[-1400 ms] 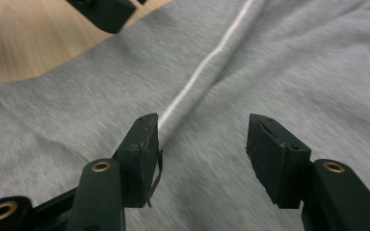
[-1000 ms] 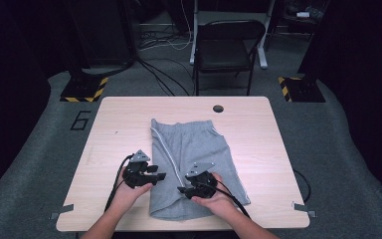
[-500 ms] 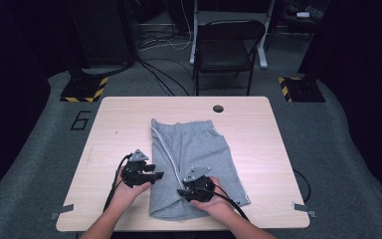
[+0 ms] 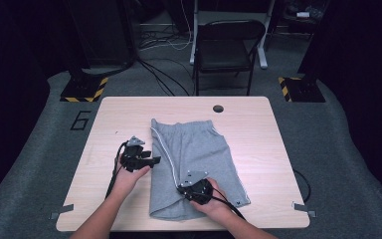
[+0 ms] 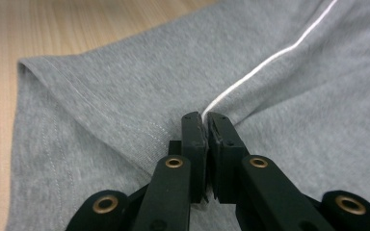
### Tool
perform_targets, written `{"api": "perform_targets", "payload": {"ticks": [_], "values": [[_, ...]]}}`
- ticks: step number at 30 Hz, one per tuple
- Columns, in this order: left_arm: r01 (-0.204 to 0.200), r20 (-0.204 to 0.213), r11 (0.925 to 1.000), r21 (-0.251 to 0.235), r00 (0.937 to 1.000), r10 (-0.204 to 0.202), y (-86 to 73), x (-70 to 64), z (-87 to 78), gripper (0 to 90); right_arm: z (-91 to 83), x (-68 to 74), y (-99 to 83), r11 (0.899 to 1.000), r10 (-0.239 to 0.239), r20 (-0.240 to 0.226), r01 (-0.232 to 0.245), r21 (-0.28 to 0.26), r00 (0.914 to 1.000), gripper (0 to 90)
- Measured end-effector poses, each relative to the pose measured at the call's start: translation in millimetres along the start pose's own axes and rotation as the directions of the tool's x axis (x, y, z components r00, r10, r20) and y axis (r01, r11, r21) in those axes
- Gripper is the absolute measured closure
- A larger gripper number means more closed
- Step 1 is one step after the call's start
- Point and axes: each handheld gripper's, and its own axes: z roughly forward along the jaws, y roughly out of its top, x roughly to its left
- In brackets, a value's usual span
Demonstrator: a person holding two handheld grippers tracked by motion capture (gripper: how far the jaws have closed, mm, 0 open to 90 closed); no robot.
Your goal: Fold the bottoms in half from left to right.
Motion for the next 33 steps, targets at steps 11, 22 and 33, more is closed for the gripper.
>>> {"api": "perform_targets", "payload": {"ticks": [11,22,33], "values": [[0.068,-0.048,0.9976,-0.013,0.9965,-0.069,30.4,19.7,24.0,41.2,-4.5,6.6,3.8,0.999,-0.015,-0.040,0.014,-0.039,0.9991,86.0],[0.103,-0.109,0.9944,-0.024,0.9885,-0.105,46.3,29.2,37.1,39.4,-11.8,18.6,6.8,0.998,-0.031,-0.087,0.027,-0.051,0.9957,86.0],[0.123,-0.177,0.9924,-0.011,0.9765,-0.123,59.3,42.5,60.5,42.2,-4.1,15.7,-3.1,1.000,-0.011,-0.084,0.010,-0.011,0.9964,85.7]]}}
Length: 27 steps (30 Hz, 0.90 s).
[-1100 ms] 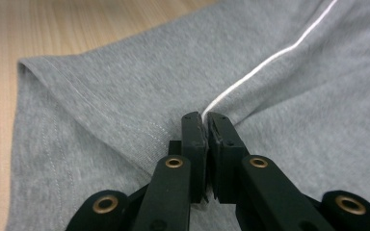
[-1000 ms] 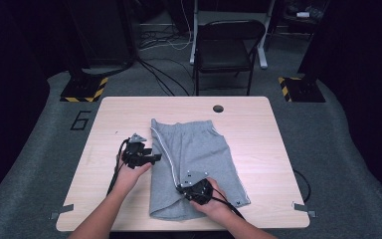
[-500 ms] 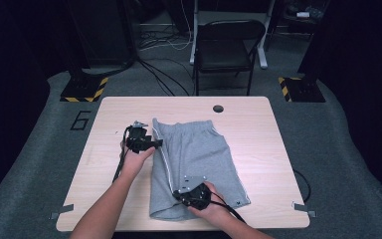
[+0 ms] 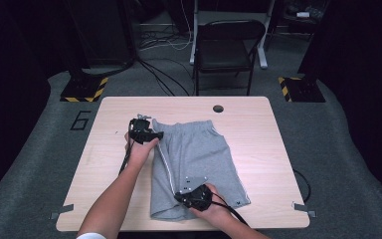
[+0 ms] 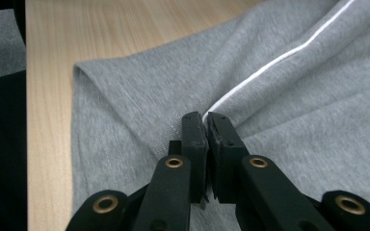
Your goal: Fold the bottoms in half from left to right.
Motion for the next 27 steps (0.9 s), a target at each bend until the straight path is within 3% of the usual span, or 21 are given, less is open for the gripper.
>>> {"api": "perform_targets", "payload": {"ticks": [4,7,8,10,17,21,27], "values": [[-0.012,0.017,0.9996,0.026,0.9998,0.012,-0.4,1.4,4.7,59.1,2.2,0.8,-1.8,1.000,0.009,0.001,-0.009,0.005,1.0000,85.7],[-0.029,0.020,0.9994,0.019,0.9994,0.029,0.8,-0.3,2.4,80.2,-0.5,1.2,-1.2,1.000,0.012,0.005,-0.012,-0.011,0.9999,85.7],[-0.029,0.020,0.9994,0.019,0.9994,0.029,0.8,-0.3,2.4,83.5,-0.5,1.2,-1.2,1.000,0.012,0.005,-0.012,-0.011,0.9999,85.7],[-0.052,0.015,0.9986,0.009,0.9985,0.052,2.9,-0.8,-1.6,84.6,-3.0,0.5,0.0,1.000,0.012,0.004,-0.012,-0.026,0.9999,85.9],[-0.072,0.040,0.9938,-0.084,0.9963,0.076,19.6,-11.3,-21.2,85.5,-21.4,0.4,10.0,0.995,0.026,-0.006,-0.026,-0.098,0.9997,85.9],[-0.083,0.069,0.9926,-0.088,0.9936,0.089,31.1,-21.7,-26.2,85.5,-34.9,0.8,16.6,0.991,0.049,-0.032,-0.053,-0.121,0.9983,85.9],[-0.098,0.079,0.9921,-0.077,0.9914,0.105,40.3,-33.8,-26.5,85.5,-54.1,1.8,18.5,0.988,0.044,-0.018,-0.047,-0.149,0.9988,85.9]]}}
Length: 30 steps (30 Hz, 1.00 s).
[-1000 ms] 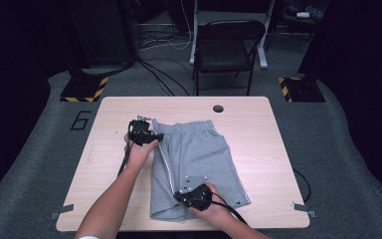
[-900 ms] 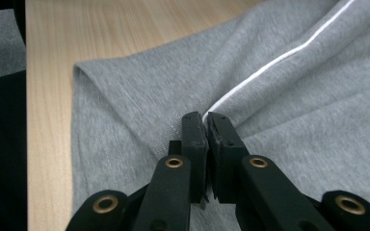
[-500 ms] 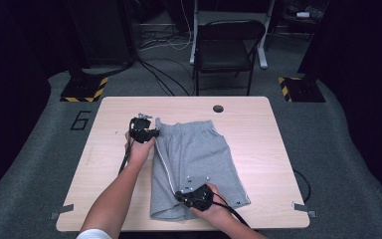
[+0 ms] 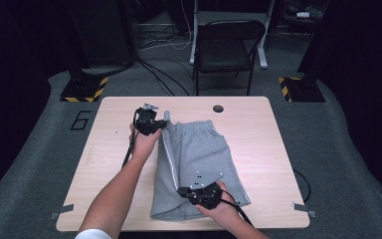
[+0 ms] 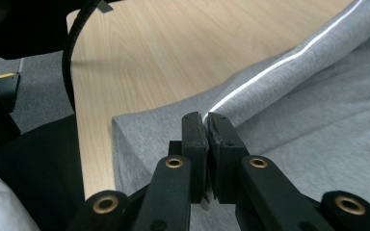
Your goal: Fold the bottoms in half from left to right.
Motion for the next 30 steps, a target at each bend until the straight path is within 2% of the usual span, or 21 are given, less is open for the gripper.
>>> {"api": "perform_targets", "payload": {"ticks": [2,5,12,16,19,20,21,22,24,26,28,30], "values": [[-0.007,0.001,0.9999,-0.012,1.0000,0.007,4.0,-4.3,-0.3,85.5,-3.9,-0.5,0.5,1.000,0.004,0.003,-0.004,-0.008,1.0000,85.9],[-0.030,0.004,0.9995,-0.001,0.9995,0.030,10.0,-8.2,-0.8,85.5,-15.4,-2.4,2.1,0.999,0.030,0.012,-0.030,-0.041,0.9995,86.0],[-0.018,0.029,0.9996,-0.020,0.9994,0.019,19.9,-15.5,1.2,85.5,-27.1,-5.2,3.3,0.997,0.025,0.022,-0.024,-0.068,0.9994,86.2],[-0.027,0.042,0.9995,-0.017,0.9987,0.027,25.4,-23.7,7.0,85.6,-31.3,-4.1,3.5,0.998,0.028,0.030,-0.026,-0.064,0.9991,86.3],[-0.031,0.048,0.9993,-0.019,0.9983,0.032,29.0,-30.4,11.1,85.6,-39.3,-3.8,1.9,0.997,0.028,0.048,-0.024,-0.069,0.9985,86.4],[-0.038,0.049,0.9992,-0.013,0.9981,0.038,32.1,-35.3,15.5,85.5,-46.9,-5.2,-0.7,0.997,0.038,0.067,-0.033,-0.074,0.9970,86.5],[-0.038,0.049,0.9992,-0.013,0.9981,0.038,32.1,-35.3,15.5,85.5,-46.9,-5.2,-0.7,0.997,0.038,0.067,-0.033,-0.074,0.9970,86.5],[-0.042,0.049,0.9990,-0.012,0.9979,0.043,33.7,-37.8,18.0,85.5,-54.7,-8.1,-4.7,0.995,0.059,0.091,-0.051,-0.081,0.9941,86.5],[-0.058,0.054,0.9983,-0.002,0.9968,0.058,37.2,-42.5,23.6,85.5,-58.6,-9.9,-7.0,0.995,0.070,0.096,-0.062,-0.083,0.9929,86.6],[-0.052,0.064,0.9986,-0.009,0.9966,0.053,39.2,-49.4,29.9,85.5,-64.8,-12.7,-12.4,0.993,0.094,0.116,-0.085,-0.082,0.9888,86.7],[-0.040,0.075,0.9991,-0.010,0.9963,0.041,40.0,-56.8,36.4,85.5,-69.8,-14.3,-17.1,0.993,0.099,0.131,-0.090,-0.074,0.9864,86.7],[-0.049,0.081,0.9988,0.000,0.9955,0.049,41.6,-64.3,42.9,85.5,-74.8,-14.9,-20.4,0.994,0.093,0.150,-0.084,-0.063,0.9843,86.7]]}}
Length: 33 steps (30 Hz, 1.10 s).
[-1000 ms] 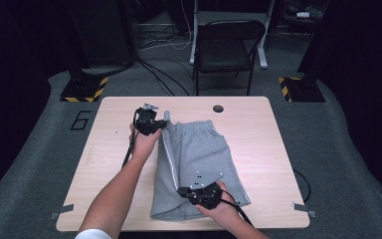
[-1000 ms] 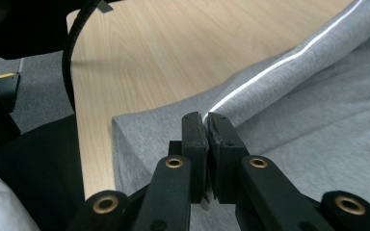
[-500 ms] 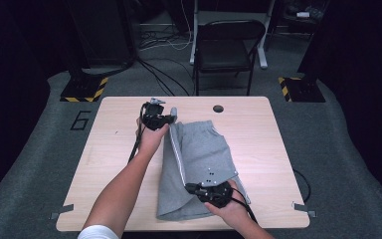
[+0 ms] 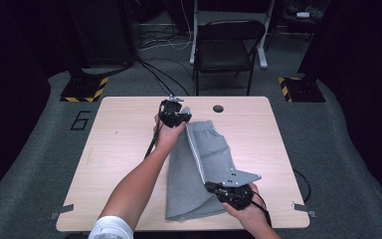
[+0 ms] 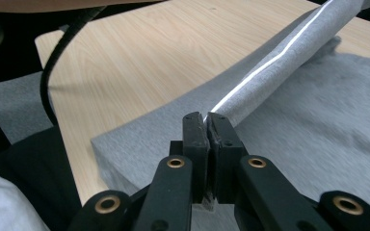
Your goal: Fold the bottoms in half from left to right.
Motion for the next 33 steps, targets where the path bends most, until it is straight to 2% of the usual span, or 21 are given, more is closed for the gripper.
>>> {"api": "perform_targets", "payload": {"ticks": [5,8,10,11,12,17,20,22,27,29,30,33], "values": [[-0.015,0.006,0.9999,-0.004,0.9999,0.015,8.4,-13.1,10.5,85.5,-13.3,-2.3,-4.8,1.000,0.017,0.033,-0.017,0.002,0.9993,86.9],[-0.003,0.016,1.0000,-0.001,0.9999,0.003,12.5,-22.0,20.0,85.6,-22.4,-5.1,-6.0,0.999,0.042,0.041,-0.042,-0.012,0.9983,87.1],[-0.007,0.016,1.0000,0.005,0.9998,0.007,12.7,-24.0,22.8,85.5,-25.8,-6.4,-6.8,0.999,0.033,0.051,-0.033,-0.007,0.9982,87.1],[0.007,0.016,1.0000,-0.003,0.9998,-0.007,12.2,-27.1,26.6,85.5,-25.8,-6.4,-6.8,0.999,0.033,0.051,-0.033,-0.007,0.9982,87.1],[-0.005,0.014,0.9999,0.010,0.9999,0.005,12.1,-31.7,33.2,85.5,-27.8,-7.9,-9.5,0.999,0.025,0.064,-0.026,0.021,0.9976,87.1],[0.003,0.020,0.9999,0.017,0.9998,-0.003,12.7,-39.1,44.5,85.6,-32.4,-12.8,-17.3,0.997,0.009,0.092,-0.016,0.073,0.9957,87.1],[-0.001,0.023,0.9996,0.027,0.9997,0.000,12.1,-44.9,52.1,85.5,-37.3,-16.4,-23.7,0.996,0.041,0.103,-0.049,0.071,0.9938,87.1],[-0.015,0.011,0.9995,0.028,0.9998,0.015,10.9,-48.0,58.5,85.5,-39.7,-18.1,-27.2,0.996,0.047,0.112,-0.056,0.074,0.9926,87.1],[-0.011,0.018,0.9992,0.037,0.9998,0.010,8.6,-54.8,69.4,85.3,-46.2,-22.7,-37.6,0.993,0.077,0.140,-0.089,0.081,0.9872,87.1],[-0.012,0.019,0.9993,0.036,0.9998,0.011,8.0,-56.3,73.2,85.2,-46.1,-25.3,-43.2,0.990,0.103,0.146,-0.116,0.085,0.9839,87.1],[-0.007,0.027,0.9992,0.040,0.9996,0.006,7.5,-57.3,75.5,85.3,-44.2,-28.3,-49.5,0.985,0.126,0.153,-0.142,0.099,0.9802,87.1],[-0.010,0.035,0.9981,0.061,0.9994,0.008,5.5,-58.2,82.0,85.2,-41.6,-30.7,-55.2,0.979,0.139,0.160,-0.160,0.123,0.9772,87.0]]}}
